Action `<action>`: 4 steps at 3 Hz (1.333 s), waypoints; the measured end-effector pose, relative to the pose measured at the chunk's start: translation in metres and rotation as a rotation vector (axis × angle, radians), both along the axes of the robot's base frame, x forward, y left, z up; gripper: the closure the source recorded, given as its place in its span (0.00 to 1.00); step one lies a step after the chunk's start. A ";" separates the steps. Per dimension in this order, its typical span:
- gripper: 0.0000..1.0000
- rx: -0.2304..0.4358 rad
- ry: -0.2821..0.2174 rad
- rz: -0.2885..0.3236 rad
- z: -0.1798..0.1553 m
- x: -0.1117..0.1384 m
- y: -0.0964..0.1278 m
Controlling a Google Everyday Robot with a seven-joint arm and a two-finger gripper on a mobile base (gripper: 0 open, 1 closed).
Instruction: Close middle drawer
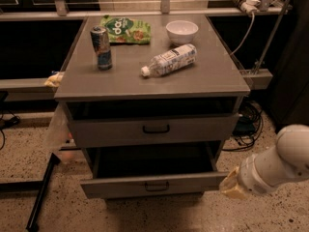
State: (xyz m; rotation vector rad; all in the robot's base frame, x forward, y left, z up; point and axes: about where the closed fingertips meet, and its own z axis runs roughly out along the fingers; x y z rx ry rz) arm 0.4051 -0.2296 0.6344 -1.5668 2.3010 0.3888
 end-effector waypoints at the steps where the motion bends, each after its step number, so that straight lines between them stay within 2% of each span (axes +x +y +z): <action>1: 1.00 0.039 0.010 -0.021 -0.037 0.009 0.003; 2: 1.00 0.039 0.010 -0.021 -0.037 0.009 0.003; 3: 1.00 0.009 -0.048 0.037 -0.056 0.014 0.007; 4: 1.00 0.028 -0.166 0.105 -0.099 0.030 0.022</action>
Offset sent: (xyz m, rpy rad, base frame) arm 0.0093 0.0022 -0.0347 0.0375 0.0050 -0.0198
